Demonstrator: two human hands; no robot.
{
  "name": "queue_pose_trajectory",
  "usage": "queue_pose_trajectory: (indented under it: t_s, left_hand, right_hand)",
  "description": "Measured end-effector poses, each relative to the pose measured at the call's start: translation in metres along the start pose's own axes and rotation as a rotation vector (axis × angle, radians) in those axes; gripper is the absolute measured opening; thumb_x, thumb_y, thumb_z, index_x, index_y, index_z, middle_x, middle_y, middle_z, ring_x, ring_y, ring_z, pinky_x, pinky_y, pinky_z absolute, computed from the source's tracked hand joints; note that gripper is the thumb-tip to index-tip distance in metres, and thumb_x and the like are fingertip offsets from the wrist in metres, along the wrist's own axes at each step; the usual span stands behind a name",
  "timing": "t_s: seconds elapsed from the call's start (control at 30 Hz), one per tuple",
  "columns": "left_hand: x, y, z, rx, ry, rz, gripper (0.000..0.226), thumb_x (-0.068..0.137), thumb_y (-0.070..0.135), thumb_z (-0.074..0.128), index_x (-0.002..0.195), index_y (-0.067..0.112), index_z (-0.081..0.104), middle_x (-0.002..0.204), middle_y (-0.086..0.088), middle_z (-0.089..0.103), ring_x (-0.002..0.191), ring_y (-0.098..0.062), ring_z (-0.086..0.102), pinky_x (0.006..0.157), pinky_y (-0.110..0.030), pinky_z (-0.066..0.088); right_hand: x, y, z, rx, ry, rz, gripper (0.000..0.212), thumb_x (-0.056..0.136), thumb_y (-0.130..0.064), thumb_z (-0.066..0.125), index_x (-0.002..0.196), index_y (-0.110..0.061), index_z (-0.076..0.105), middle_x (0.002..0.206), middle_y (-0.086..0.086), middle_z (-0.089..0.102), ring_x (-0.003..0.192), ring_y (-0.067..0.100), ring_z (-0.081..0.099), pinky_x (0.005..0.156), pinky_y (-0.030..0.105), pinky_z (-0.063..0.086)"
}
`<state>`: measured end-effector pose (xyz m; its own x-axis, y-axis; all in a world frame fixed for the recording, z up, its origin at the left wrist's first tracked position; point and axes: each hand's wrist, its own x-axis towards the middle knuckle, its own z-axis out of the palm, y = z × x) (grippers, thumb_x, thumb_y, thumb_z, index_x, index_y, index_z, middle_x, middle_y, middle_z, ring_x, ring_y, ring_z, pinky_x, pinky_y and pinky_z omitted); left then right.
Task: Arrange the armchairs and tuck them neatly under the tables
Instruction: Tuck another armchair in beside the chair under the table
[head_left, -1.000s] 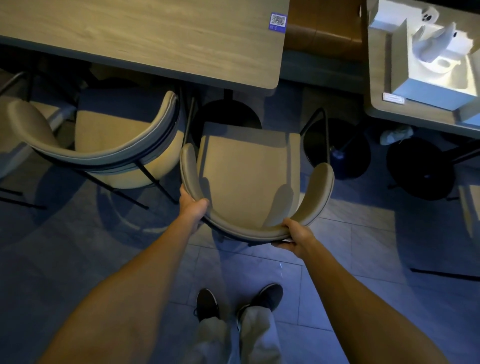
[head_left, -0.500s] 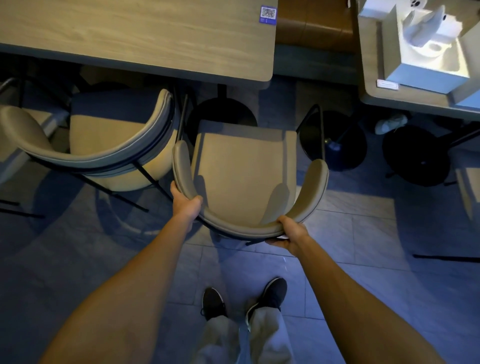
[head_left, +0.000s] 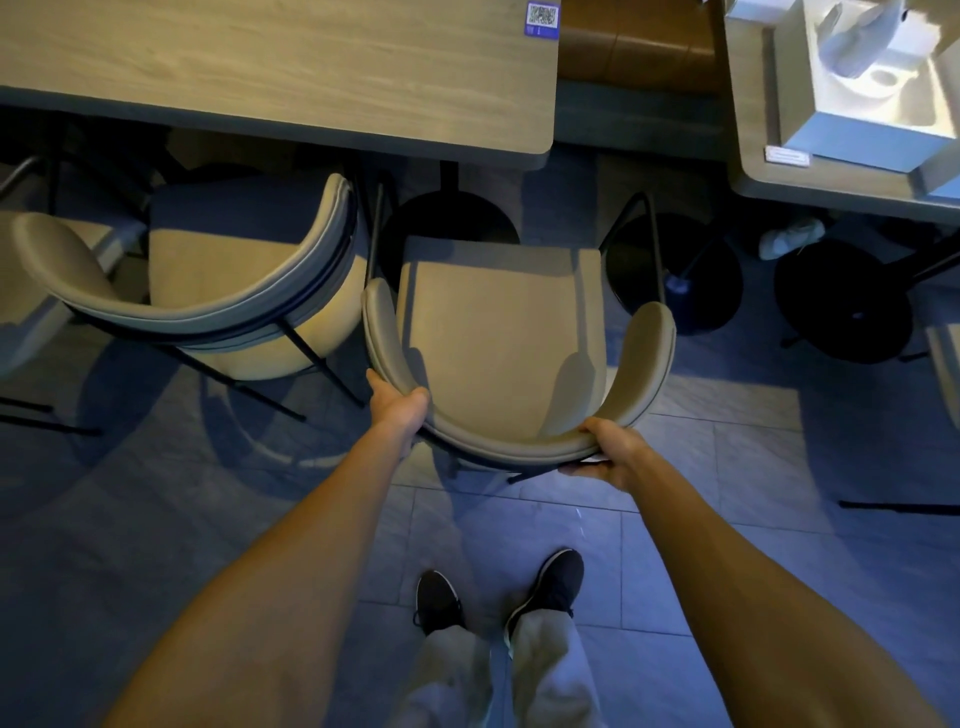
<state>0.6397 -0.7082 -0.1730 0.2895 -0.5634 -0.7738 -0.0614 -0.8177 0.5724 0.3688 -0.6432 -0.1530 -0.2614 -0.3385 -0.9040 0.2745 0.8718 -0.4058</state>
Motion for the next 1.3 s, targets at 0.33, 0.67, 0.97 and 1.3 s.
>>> queue_pose_trajectory:
  t_s: [0.33, 0.67, 0.97, 1.3]
  left_hand:
    - [0.01, -0.003, -0.004, 0.043, 0.041, 0.023, 0.089, 0.09, 0.017, 0.065, 0.161, 0.026, 0.012, 0.149, -0.013, 0.046, 0.125, -0.042, 0.054, 0.095, -0.06, 0.054]
    - [0.015, -0.003, -0.015, 0.101, 0.008, 0.039, 0.084, 0.095, 0.014, 0.061, 0.16, 0.02, 0.009, 0.151, -0.011, 0.043, 0.128, -0.04, 0.052, 0.092, -0.06, 0.056]
    - [0.009, -0.005, -0.015, 0.058, -0.009, 0.024, 0.094, 0.097, 0.015, 0.061, 0.163, 0.027, -0.004, 0.158, -0.007, 0.035, 0.132, -0.041, 0.049, 0.096, -0.061, 0.053]
    - [0.009, -0.015, -0.021, 0.058, -0.016, 0.038, 0.085, 0.094, 0.017, 0.062, 0.16, 0.022, 0.009, 0.153, -0.011, 0.041, 0.128, -0.041, 0.053, 0.092, -0.063, 0.055]
  right_hand:
    - [0.001, 0.01, 0.006, 0.048, 0.024, -0.04, 0.034, 0.095, -0.006, 0.062, 0.128, 0.0, 0.06, 0.125, 0.024, 0.067, 0.102, 0.039, 0.07, 0.057, 0.047, 0.065]
    - [-0.003, 0.019, 0.012, 0.057, -0.004, -0.06, 0.02, 0.095, -0.006, 0.062, 0.115, -0.005, 0.064, 0.125, 0.023, 0.068, 0.101, 0.035, 0.07, 0.057, 0.046, 0.065]
    - [-0.003, 0.022, 0.013, 0.07, 0.027, -0.063, 0.037, 0.096, -0.007, 0.062, 0.132, -0.002, 0.06, 0.125, 0.022, 0.068, 0.095, 0.034, 0.071, 0.061, 0.05, 0.066]
    - [-0.012, 0.029, 0.012, 0.058, 0.016, -0.034, 0.027, 0.099, -0.007, 0.062, 0.125, -0.006, 0.058, 0.112, 0.017, 0.067, 0.091, 0.031, 0.068, 0.054, 0.046, 0.065]
